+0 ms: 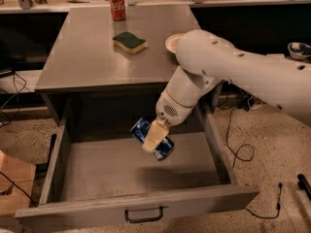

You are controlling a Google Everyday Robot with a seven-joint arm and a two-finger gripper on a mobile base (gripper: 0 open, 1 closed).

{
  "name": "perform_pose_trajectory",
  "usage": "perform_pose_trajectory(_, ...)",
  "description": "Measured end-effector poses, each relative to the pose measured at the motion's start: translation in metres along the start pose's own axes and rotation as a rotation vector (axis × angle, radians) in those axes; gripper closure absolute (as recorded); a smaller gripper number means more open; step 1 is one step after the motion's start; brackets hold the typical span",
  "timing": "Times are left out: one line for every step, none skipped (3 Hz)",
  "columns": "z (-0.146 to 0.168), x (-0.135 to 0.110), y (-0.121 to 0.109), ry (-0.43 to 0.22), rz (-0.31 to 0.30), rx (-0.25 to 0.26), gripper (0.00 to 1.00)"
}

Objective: Place pepsi can into top drawer

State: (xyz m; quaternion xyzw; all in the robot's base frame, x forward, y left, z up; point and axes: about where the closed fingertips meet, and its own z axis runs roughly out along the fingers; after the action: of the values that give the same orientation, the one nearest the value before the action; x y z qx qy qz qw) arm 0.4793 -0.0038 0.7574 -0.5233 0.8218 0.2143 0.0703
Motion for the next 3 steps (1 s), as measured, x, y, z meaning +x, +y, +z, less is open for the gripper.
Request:
perform_pose_trajectory(0.030,0.033,-0.025,0.031,0.068,-0.021,1.00)
perform_pose_trajectory(0.046,0.050,-0.036,0.045,0.109,-0.033,1.00)
perform_pose_trajectory(0.067,0.062,-0.048,0.055,0.159,-0.042,0.75)
